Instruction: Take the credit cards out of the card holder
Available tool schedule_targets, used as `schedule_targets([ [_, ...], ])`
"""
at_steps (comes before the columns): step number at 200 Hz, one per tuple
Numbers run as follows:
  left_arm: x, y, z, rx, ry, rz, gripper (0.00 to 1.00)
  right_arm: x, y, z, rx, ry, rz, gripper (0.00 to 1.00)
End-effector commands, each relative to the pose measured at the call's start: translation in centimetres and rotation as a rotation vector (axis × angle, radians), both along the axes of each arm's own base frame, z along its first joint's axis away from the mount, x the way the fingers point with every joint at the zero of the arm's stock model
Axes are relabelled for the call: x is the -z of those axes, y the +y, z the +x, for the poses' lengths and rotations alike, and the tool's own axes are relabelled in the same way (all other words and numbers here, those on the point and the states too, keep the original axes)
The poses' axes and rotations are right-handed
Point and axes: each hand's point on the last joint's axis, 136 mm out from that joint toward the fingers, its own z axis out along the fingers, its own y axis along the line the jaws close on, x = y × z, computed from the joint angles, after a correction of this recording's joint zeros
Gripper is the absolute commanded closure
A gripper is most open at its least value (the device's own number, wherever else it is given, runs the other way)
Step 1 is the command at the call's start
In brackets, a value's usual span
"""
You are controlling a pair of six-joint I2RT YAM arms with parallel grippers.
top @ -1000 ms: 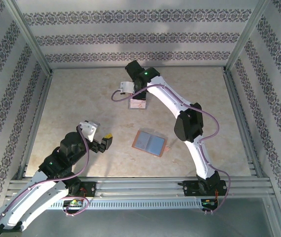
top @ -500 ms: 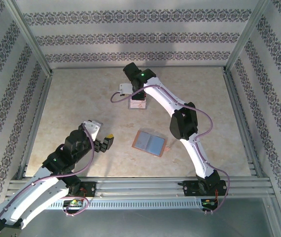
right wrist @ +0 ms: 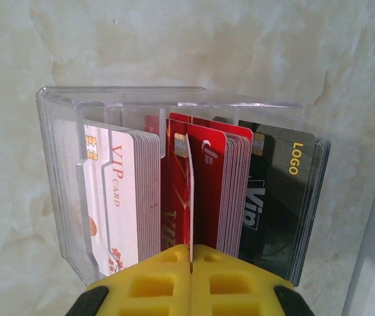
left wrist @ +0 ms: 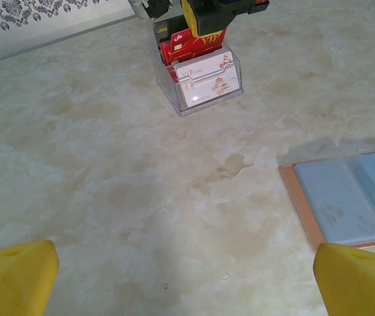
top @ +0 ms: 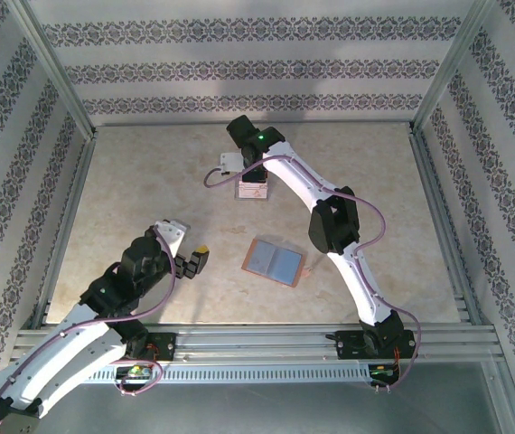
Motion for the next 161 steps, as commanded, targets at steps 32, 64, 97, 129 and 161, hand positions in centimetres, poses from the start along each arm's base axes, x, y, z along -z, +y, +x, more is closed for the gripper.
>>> schedule_targets([
  [32, -0.02, 0.06, 0.08, 0.003, -0.002, 0.031, 0.0, 0.04, -0.23, 1.56, 0.011, -0.041, 0.0, 1.0],
  [64, 0.02, -0.04, 0.14, 0.005, 0.0, 0.031, 0.0, 0.28, -0.24, 1.88, 0.019, -0.043, 0.006, 1.0],
  [97, 0.06, -0.13, 0.22, 0.007, 0.001, 0.033, 0.0, 0.57, -0.31, 2.13, 0.027, -0.046, 0.005, 1.0],
  [129, 0.1, -0.2, 0.29, 0.008, 0.004, 0.033, 0.0, 0.55, -0.29, 2.23, 0.029, -0.051, 0.005, 0.92],
  [161, 0.08, -0.23, 0.32, 0.008, 0.005, 0.031, 0.0, 0.15, -0.23, 2.25, 0.031, -0.056, 0.012, 0.89],
])
